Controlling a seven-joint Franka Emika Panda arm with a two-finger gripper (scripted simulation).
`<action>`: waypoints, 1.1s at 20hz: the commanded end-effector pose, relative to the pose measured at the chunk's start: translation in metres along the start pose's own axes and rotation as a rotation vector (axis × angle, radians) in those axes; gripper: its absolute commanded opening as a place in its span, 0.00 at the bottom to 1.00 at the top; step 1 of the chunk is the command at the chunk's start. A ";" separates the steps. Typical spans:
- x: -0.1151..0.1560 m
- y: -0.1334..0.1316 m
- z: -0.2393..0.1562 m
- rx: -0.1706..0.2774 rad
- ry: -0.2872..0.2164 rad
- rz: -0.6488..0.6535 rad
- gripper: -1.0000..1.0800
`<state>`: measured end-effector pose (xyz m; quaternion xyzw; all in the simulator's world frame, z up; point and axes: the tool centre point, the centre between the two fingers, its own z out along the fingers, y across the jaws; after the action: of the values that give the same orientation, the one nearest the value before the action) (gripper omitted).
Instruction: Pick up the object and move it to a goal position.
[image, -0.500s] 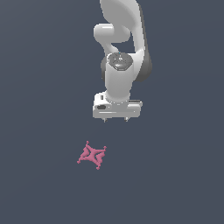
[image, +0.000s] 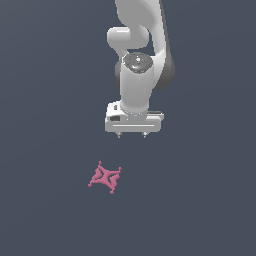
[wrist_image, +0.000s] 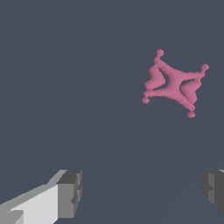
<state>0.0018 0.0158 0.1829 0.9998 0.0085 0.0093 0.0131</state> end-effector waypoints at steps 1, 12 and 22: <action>0.000 0.000 -0.003 -0.001 0.002 0.007 0.96; 0.007 0.004 0.003 -0.003 0.000 -0.059 0.96; 0.027 0.017 0.018 -0.007 -0.006 -0.249 0.96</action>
<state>0.0260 0.0017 0.1686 0.9932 0.1152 0.0054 0.0173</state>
